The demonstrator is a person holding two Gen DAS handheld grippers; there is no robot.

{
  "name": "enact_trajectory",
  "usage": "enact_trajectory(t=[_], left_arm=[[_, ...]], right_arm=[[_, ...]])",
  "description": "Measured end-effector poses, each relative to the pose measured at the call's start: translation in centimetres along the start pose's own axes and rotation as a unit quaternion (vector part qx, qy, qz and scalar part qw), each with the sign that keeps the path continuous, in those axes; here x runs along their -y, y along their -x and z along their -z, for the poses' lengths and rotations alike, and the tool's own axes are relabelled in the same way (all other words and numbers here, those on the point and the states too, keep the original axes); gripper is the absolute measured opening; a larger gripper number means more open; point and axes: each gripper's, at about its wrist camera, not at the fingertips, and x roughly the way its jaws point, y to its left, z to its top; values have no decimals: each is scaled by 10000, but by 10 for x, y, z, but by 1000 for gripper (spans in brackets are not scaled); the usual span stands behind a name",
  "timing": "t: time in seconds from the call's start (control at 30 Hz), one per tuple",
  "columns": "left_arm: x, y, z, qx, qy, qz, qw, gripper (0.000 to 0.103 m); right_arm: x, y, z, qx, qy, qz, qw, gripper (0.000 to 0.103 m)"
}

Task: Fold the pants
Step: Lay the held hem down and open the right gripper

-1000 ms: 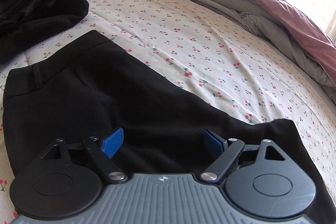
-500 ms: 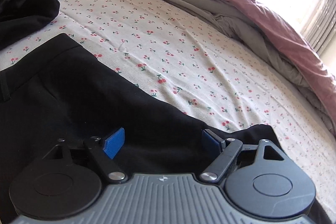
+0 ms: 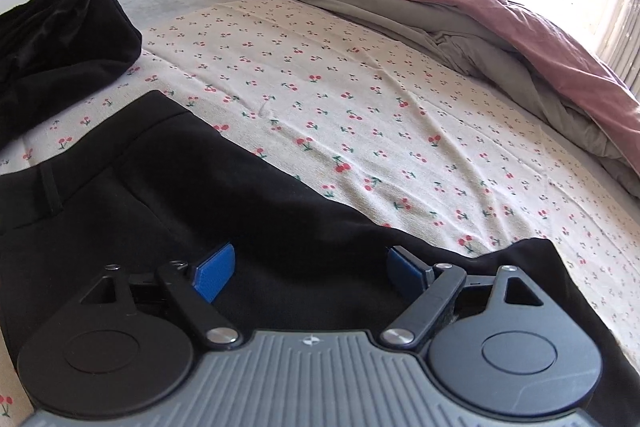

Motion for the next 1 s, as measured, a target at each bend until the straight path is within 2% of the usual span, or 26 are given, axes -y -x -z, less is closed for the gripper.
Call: enact_trajectory(t=[0.1, 0.13, 0.2, 0.27, 0.3, 0.37, 0.47, 0.5, 0.53, 0.57, 0.63, 0.67, 0.77, 0.83, 0.9, 0.93, 0.97, 1.0], left_arm=[[24, 6, 17, -212, -480, 515, 9973, 93], [31, 8, 22, -224, -626, 544, 9963, 93], [43, 12, 30, -198, -850, 604, 9944, 93], [50, 15, 33, -281, -938, 836, 9917, 94], [52, 17, 35, -342, -916, 1027, 9899, 95], [55, 21, 39, -472, -820, 1331, 9866, 96], [57, 19, 43, -612, -764, 1631, 9818, 96], [59, 19, 45, -664, -785, 1696, 9801, 96], [62, 19, 47, -717, -810, 1776, 9781, 96], [62, 18, 47, -749, -828, 1833, 9767, 96], [65, 18, 50, -774, -929, 1933, 9737, 96], [66, 18, 52, -797, -1023, 2021, 9708, 96], [72, 21, 57, -845, -1275, 2237, 9626, 96], [78, 24, 61, -871, -1425, 2385, 9567, 96], [85, 25, 64, -944, -1601, 2556, 9488, 96], [91, 24, 67, -998, -1733, 2606, 9445, 96], [95, 23, 70, -1044, -1841, 2615, 9417, 96], [97, 23, 72, -1074, -1940, 2615, 9394, 96]], right_arm=[[-41, 15, 6, 421, 967, -191, 9942, 10], [-56, 20, 10, 544, 1313, -254, 9895, 10], [-84, 27, 18, 629, 1863, -654, 9783, 10], [-127, 35, 35, 697, 2544, -1211, 9570, 10], [-149, 40, 48, 703, 2935, -1477, 9419, 10], [-195, 50, 81, 576, 3754, -2038, 9023, 10], [-250, 58, 140, -128, 4770, -2712, 8359, 10], [-262, 60, 161, -364, 5056, -2903, 8116, 10], [-273, 63, 189, -598, 5437, -3106, 7774, 10], [-278, 65, 210, -742, 5730, -3214, 7503, 10], [-279, 68, 240, -974, 6099, -3404, 7090, 10], [-276, 69, 248, -1012, 6128, -3483, 7021, 10], [-272, 74, 255, -1068, 6112, -3559, 6989, 12], [-271, 74, 248, -1140, 5945, -3635, 7081, 14], [-269, 73, 234, -1541, 5547, -3922, 7174, 19], [-267, 71, 224, -1906, 5284, -4140, 7163, 26], [-265, 68, 213, -2182, 5008, -4311, 7182, 43], [-262, 64, 197, -2458, 4600, -4495, 7252, 58]])
